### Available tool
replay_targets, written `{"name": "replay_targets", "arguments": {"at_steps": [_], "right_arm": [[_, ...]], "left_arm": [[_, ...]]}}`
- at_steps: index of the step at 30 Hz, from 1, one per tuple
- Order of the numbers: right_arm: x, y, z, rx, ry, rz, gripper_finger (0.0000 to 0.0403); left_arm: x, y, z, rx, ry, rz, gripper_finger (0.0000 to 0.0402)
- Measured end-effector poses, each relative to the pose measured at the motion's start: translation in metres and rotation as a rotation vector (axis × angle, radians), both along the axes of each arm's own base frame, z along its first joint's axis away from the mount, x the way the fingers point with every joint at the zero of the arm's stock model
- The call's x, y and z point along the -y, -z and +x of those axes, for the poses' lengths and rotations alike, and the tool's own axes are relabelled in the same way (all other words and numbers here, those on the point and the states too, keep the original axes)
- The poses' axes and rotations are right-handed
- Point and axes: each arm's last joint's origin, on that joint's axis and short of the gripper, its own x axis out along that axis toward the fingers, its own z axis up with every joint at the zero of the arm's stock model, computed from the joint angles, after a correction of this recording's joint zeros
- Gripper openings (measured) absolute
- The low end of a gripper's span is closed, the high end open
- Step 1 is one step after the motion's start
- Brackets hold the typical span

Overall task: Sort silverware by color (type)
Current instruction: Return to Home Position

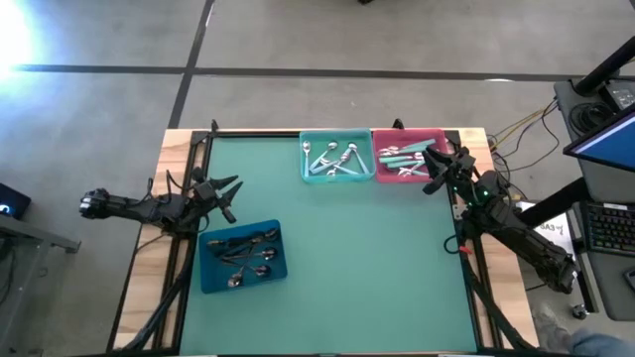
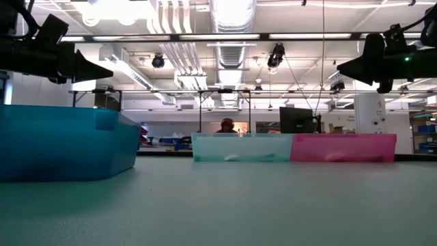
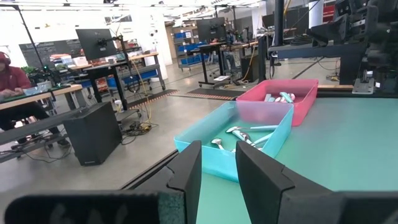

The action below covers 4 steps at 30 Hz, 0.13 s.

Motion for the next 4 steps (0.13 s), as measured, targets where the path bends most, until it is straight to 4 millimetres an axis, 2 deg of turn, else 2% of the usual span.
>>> {"name": "replay_targets", "arguments": {"at_steps": [4], "right_arm": [[0.0000,0.0000,0.0000,0.000,0.000,0.000,0.0089]], "left_arm": [[0.0000,0.0000,0.0000,0.000,0.000,0.000,0.0084]]}}
